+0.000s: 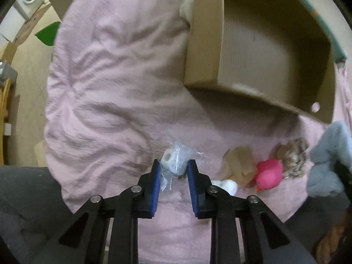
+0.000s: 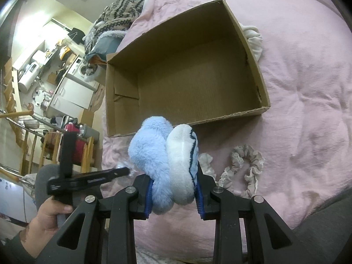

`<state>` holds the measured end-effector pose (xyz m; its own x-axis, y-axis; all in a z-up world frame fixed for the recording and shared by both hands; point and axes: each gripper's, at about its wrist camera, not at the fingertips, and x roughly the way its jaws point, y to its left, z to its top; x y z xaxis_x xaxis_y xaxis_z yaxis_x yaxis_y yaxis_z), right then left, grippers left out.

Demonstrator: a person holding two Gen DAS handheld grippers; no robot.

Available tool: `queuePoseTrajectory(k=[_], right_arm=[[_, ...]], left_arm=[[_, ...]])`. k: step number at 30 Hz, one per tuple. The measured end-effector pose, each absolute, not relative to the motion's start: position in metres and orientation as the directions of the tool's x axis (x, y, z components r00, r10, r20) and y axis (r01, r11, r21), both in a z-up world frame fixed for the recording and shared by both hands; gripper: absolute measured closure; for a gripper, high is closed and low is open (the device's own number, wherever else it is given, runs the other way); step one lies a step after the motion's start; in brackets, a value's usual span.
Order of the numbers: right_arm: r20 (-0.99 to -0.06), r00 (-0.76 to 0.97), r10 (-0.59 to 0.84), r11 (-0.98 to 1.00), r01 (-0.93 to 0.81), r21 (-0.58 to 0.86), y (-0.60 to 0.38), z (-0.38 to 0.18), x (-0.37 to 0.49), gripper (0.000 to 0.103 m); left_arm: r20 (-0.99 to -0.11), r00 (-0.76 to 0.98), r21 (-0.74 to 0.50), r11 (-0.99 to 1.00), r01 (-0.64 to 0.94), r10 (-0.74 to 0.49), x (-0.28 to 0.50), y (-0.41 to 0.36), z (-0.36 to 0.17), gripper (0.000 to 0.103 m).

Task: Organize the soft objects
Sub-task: 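Drop the plushes into the box while the left gripper drops the clear bag in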

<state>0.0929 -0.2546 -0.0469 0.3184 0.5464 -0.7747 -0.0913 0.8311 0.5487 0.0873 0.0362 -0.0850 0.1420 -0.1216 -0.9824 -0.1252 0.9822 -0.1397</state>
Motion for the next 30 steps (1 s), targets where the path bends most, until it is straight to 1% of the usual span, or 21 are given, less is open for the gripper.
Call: queuePoseTrajectory(k=[6, 10, 15, 20, 25, 30], right_arm=[[-0.771, 0.327, 0.547, 0.831, -0.099, 0.548, -0.254, -0.044, 0.092, 0.071], [-0.777, 0.332, 0.535, 0.839, -0.102, 0.534, -0.252, -0.042, 0.090, 0.071], [-0.756, 0.373, 0.537, 0.836, -0.118, 0.536, -0.252, -0.033, 0.087, 0.071], [-0.713, 0.463, 0.526, 0.839, -0.148, 0.523, -0.256, -0.013, 0.091, 0.071], [-0.685, 0.525, 0.505, 0.848, -0.156, 0.506, -0.260, -0.004, 0.112, 0.071], [-0.692, 0.551, 0.466, 0.869, -0.137, 0.476, -0.260, -0.007, 0.141, 0.071]], left_arm=[[-0.951, 0.295, -0.131, 0.985, -0.111, -0.093, 0.069, 0.041, -0.039, 0.082], [-0.924, 0.372, -0.133, 0.985, -0.107, -0.084, 0.065, 0.038, -0.021, 0.082], [-0.873, 0.485, -0.115, 0.988, -0.105, -0.050, 0.065, 0.035, 0.002, 0.083], [-0.813, 0.582, -0.098, 0.991, -0.095, -0.025, 0.074, 0.030, 0.027, 0.082], [-0.771, 0.636, -0.101, 0.992, -0.077, -0.029, 0.094, 0.023, 0.040, 0.082], [-0.734, 0.679, -0.049, 0.998, -0.026, -0.019, 0.119, 0.002, 0.037, 0.082]])
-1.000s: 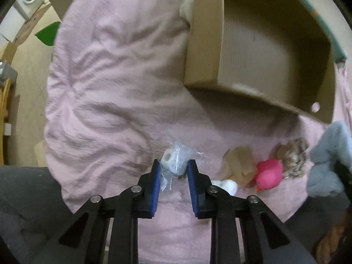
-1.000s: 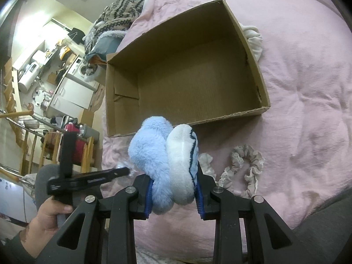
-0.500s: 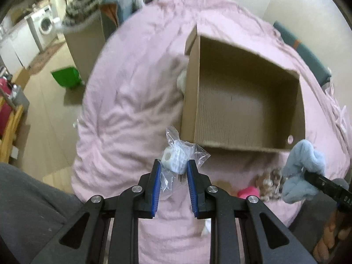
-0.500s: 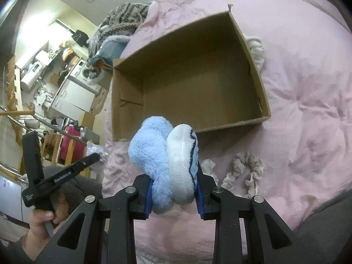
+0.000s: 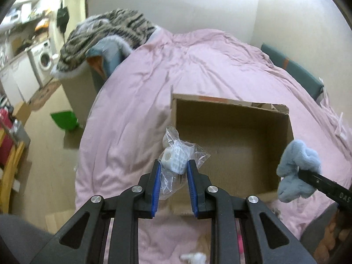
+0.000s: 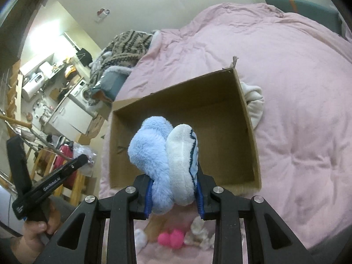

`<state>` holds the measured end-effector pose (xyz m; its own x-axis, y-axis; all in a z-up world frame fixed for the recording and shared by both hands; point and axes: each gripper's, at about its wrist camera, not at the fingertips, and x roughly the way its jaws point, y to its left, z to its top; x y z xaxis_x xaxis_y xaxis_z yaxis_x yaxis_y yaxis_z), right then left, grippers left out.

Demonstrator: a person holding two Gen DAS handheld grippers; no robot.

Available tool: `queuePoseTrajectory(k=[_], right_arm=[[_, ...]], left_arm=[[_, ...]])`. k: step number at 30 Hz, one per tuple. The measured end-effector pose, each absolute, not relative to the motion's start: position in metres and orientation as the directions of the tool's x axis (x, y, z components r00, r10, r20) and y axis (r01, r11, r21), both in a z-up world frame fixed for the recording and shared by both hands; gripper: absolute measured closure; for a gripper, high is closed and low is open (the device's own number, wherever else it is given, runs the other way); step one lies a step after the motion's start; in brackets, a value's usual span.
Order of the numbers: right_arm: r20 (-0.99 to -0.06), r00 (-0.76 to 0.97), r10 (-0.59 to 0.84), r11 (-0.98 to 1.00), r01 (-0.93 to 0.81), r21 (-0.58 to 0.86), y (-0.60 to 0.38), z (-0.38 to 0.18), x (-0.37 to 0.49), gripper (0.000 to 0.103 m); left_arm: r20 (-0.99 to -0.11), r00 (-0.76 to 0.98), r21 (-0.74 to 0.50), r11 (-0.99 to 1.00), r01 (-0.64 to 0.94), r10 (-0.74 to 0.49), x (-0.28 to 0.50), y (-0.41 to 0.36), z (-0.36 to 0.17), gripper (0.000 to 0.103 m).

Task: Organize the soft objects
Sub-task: 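Drop the plushes into the box while the left gripper drops the clear bag in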

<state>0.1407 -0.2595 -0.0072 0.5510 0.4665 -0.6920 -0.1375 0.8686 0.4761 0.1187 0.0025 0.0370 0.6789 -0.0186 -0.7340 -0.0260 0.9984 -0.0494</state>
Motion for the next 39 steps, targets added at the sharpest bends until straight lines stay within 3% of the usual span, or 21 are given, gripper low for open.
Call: queuePoseTrajectory(k=[10, 26, 35, 37, 39], right_arm=[[-0.787, 0.474, 0.395, 0.909, -0.076, 0.410, -0.255, -0.042, 0.159, 0.070], [-0.803, 0.452, 0.388, 0.910, -0.051, 0.411, -0.254, -0.050, 0.158, 0.068], [-0.797, 0.456, 0.396, 0.905, -0.044, 0.424, -0.251, -0.050, 0.160, 0.062], [-0.788, 0.465, 0.404, 0.901, -0.051, 0.432, -0.251, -0.049, 0.159, 0.056], [-0.781, 0.476, 0.405, 0.900, -0.055, 0.433, -0.251, -0.047, 0.159, 0.050]], left_arm=[[-0.750, 0.657, -0.053, 0.997, 0.050, -0.073, 0.140, -0.016, 0.001, 0.082], [-0.778, 0.619, -0.099, 0.994, 0.044, -0.105, 0.134, -0.016, -0.016, 0.082], [-0.778, 0.618, -0.082, 0.993, 0.080, -0.114, 0.131, -0.024, -0.014, 0.081], [-0.787, 0.607, -0.068, 0.994, 0.087, -0.107, 0.130, -0.028, -0.016, 0.081], [-0.798, 0.593, -0.066, 0.993, 0.098, -0.112, 0.131, -0.029, -0.018, 0.071]])
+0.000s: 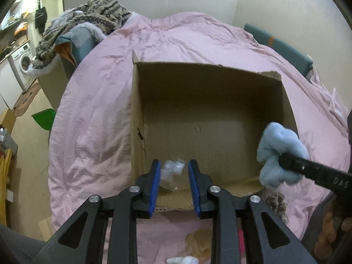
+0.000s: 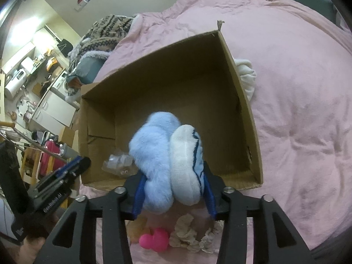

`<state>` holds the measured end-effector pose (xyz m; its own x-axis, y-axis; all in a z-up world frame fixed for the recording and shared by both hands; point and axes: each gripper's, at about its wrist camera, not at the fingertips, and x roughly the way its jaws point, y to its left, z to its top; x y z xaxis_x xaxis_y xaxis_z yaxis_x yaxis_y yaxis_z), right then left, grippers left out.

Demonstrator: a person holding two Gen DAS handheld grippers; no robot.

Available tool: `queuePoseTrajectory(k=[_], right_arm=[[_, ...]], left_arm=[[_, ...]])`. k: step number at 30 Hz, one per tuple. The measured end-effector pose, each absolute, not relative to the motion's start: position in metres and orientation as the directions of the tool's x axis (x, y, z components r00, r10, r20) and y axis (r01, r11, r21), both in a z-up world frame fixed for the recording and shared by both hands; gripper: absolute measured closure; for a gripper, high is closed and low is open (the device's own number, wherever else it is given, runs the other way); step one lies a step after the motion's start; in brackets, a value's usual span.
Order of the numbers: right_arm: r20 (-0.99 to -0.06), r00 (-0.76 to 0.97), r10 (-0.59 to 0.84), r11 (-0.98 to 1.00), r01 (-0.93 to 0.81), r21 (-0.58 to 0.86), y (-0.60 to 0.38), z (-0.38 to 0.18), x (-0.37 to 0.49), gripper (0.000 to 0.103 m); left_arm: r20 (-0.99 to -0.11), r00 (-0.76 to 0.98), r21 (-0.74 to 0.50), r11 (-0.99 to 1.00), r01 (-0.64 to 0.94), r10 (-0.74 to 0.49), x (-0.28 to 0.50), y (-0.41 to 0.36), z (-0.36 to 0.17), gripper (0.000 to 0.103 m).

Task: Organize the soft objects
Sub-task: 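Drop the plushes into the box while the left gripper drops the clear bag in, then lower the left gripper onto the white cloth and grasp it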

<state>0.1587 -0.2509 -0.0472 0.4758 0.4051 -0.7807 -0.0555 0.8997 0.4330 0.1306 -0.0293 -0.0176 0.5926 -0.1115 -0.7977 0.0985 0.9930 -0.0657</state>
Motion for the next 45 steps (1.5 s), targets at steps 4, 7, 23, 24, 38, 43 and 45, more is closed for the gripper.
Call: queuePoseTrajectory(k=[4, 7, 23, 24, 38, 43, 45], right_arm=[[-0.771, 0.493, 0.403, 0.899, -0.054, 0.435, -0.251, -0.044, 0.159, 0.033], [-0.774, 0.496, 0.393, 0.903, -0.052, 0.426, -0.251, -0.043, 0.159, 0.033], [-0.774, 0.502, 0.387, 0.907, -0.055, 0.418, -0.250, -0.040, 0.158, 0.033], [-0.773, 0.503, 0.385, 0.907, -0.054, 0.417, -0.251, -0.040, 0.158, 0.033], [-0.768, 0.526, 0.366, 0.913, -0.041, 0.406, -0.261, -0.027, 0.138, 0.033], [-0.775, 0.523, 0.356, 0.919, -0.045, 0.392, -0.262, -0.024, 0.127, 0.033], [-0.781, 0.511, 0.358, 0.920, -0.052, 0.388, -0.261, -0.025, 0.122, 0.033]], left_arm=[[-0.780, 0.620, -0.041, 0.995, 0.089, -0.088, 0.127, -0.031, -0.012, 0.041], [-0.767, 0.637, -0.038, 0.996, 0.084, -0.083, 0.124, -0.030, -0.008, 0.033], [-0.773, 0.632, -0.044, 0.998, 0.045, -0.062, 0.123, -0.021, -0.004, 0.033], [-0.772, 0.633, -0.042, 0.998, 0.042, -0.059, 0.122, -0.020, -0.004, 0.033], [-0.759, 0.651, -0.030, 1.000, 0.005, -0.026, 0.101, -0.007, 0.013, 0.033], [-0.756, 0.655, -0.032, 0.999, -0.009, -0.019, 0.087, -0.001, 0.017, 0.033], [-0.754, 0.657, -0.036, 0.999, -0.016, -0.016, 0.081, 0.001, 0.019, 0.033]])
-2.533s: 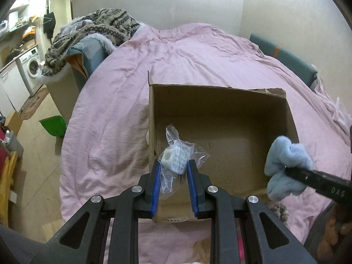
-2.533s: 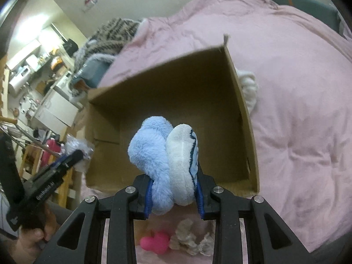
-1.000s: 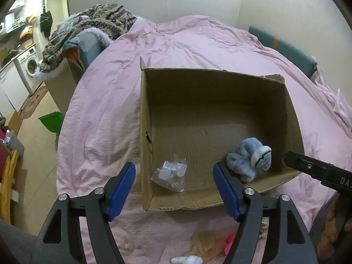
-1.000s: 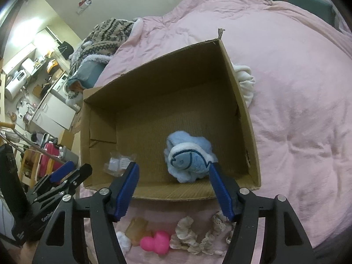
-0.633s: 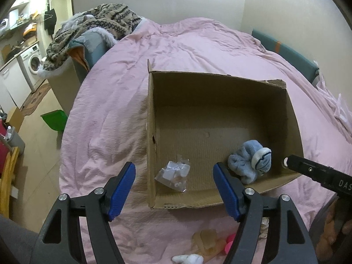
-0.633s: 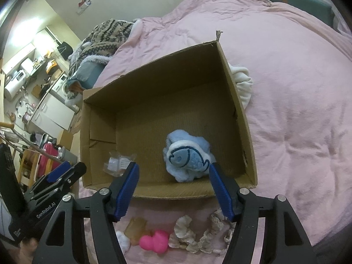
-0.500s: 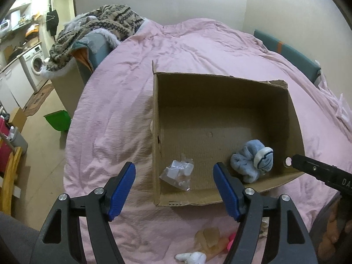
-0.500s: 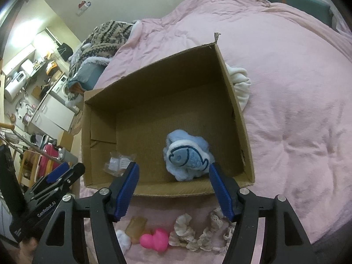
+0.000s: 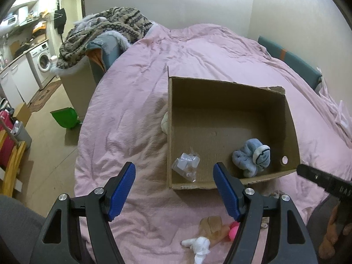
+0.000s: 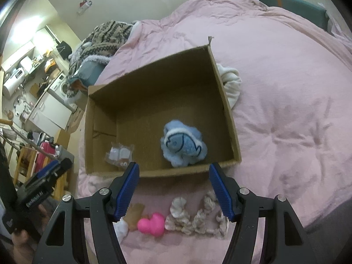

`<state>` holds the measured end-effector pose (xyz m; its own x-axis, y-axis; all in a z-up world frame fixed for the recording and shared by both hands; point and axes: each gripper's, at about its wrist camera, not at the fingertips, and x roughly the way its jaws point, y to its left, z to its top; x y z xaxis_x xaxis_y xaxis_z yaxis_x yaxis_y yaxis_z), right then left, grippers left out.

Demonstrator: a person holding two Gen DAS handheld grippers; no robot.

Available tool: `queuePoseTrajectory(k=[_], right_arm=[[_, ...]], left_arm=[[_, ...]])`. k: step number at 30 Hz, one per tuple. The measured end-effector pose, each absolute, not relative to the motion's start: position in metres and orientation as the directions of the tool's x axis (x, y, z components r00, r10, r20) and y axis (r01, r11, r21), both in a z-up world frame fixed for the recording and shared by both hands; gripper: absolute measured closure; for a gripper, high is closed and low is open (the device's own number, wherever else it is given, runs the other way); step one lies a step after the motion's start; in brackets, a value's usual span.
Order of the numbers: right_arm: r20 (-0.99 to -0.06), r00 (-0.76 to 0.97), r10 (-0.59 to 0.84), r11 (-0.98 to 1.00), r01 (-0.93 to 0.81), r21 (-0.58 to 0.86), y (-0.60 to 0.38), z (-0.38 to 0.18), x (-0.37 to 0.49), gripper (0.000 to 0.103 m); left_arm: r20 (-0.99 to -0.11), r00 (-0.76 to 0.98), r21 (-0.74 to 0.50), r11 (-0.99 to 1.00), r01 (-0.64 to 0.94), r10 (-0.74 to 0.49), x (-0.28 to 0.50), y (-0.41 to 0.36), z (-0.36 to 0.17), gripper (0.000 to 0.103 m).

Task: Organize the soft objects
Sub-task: 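Lower the left gripper onto the white cloth and grasp it, then lift the white cloth with the left gripper while the right gripper grasps a lace scrunchie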

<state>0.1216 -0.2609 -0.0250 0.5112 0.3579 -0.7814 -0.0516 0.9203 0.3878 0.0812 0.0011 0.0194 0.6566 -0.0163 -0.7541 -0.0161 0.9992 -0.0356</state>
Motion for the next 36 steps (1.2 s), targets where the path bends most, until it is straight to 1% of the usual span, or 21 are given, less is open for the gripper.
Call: queuePoseTrajectory(k=[2, 3, 4, 7, 10, 12, 15, 19, 22, 23, 24, 31, 32, 33, 36], right_arm=[[-0.790, 0.500, 0.355, 0.925, -0.062, 0.376, -0.259, -0.026, 0.115, 0.033], [-0.792, 0.498, 0.353, 0.925, -0.061, 0.375, -0.259, -0.026, 0.112, 0.028], [-0.793, 0.494, 0.357, 0.924, -0.059, 0.379, -0.259, -0.026, 0.109, 0.019], [-0.794, 0.484, 0.367, 0.916, -0.042, 0.398, -0.261, -0.028, 0.101, 0.012], [-0.803, 0.466, 0.372, 0.910, -0.012, 0.415, -0.263, -0.033, 0.095, 0.011], [-0.801, 0.451, 0.394, 0.896, 0.005, 0.443, -0.264, -0.037, 0.094, 0.011], [-0.810, 0.447, 0.380, 0.900, 0.023, 0.435, -0.264, -0.041, 0.095, 0.011], [-0.821, 0.441, 0.364, 0.908, 0.030, 0.418, -0.260, -0.045, 0.099, 0.011], [-0.829, 0.428, 0.359, 0.911, 0.033, 0.411, -0.258, -0.049, 0.102, 0.011], [-0.831, 0.425, 0.359, 0.911, 0.035, 0.411, -0.258, -0.050, 0.103, 0.011], [-0.831, 0.424, 0.360, 0.910, 0.036, 0.413, -0.258, -0.051, 0.104, 0.011], [-0.831, 0.418, 0.367, 0.902, 0.056, 0.427, -0.262, -0.055, 0.106, 0.011], [-0.831, 0.417, 0.369, 0.900, 0.060, 0.431, -0.263, -0.056, 0.107, 0.011], [-0.831, 0.415, 0.371, 0.899, 0.064, 0.434, -0.264, -0.057, 0.108, 0.011], [-0.829, 0.409, 0.381, 0.891, 0.077, 0.447, -0.266, -0.060, 0.109, 0.011]], left_arm=[[-0.757, 0.654, -0.042, 0.999, -0.017, -0.020, 0.076, 0.003, 0.021, 0.033], [-0.758, 0.652, -0.045, 0.999, -0.015, -0.024, 0.073, 0.003, 0.021, 0.033], [-0.759, 0.650, -0.048, 0.999, -0.012, -0.029, 0.070, 0.003, 0.021, 0.033], [-0.768, 0.639, -0.061, 0.998, -0.008, -0.042, 0.063, 0.005, 0.020, 0.033], [-0.803, 0.593, -0.090, 0.995, -0.034, -0.052, 0.061, 0.012, 0.012, 0.033], [-0.836, 0.543, -0.137, 0.989, -0.056, -0.085, 0.060, 0.020, 0.002, 0.033], [-0.885, 0.442, -0.204, 0.975, -0.086, -0.146, 0.063, 0.028, -0.017, 0.033], [-0.946, 0.267, -0.214, 0.972, -0.094, -0.182, 0.067, 0.020, -0.054, 0.034], [-0.965, 0.147, -0.228, 0.971, -0.074, -0.216, 0.066, 0.006, -0.083, 0.045], [-0.967, 0.129, -0.228, 0.971, -0.070, -0.218, 0.066, 0.002, -0.089, 0.051], [-0.969, 0.115, -0.227, 0.972, -0.064, -0.218, 0.067, -0.003, -0.095, 0.055], [-0.976, 0.057, -0.212, 0.977, -0.022, -0.211, 0.070, -0.024, -0.116, 0.060], [-0.977, 0.047, -0.209, 0.978, -0.026, -0.208, 0.070, -0.024, -0.119, 0.064], [-0.977, 0.041, -0.209, 0.977, -0.030, -0.208, 0.069, -0.024, -0.121, 0.067], [-0.974, 0.044, -0.225, 0.973, -0.047, -0.224, 0.067, -0.021, -0.121, 0.068]])
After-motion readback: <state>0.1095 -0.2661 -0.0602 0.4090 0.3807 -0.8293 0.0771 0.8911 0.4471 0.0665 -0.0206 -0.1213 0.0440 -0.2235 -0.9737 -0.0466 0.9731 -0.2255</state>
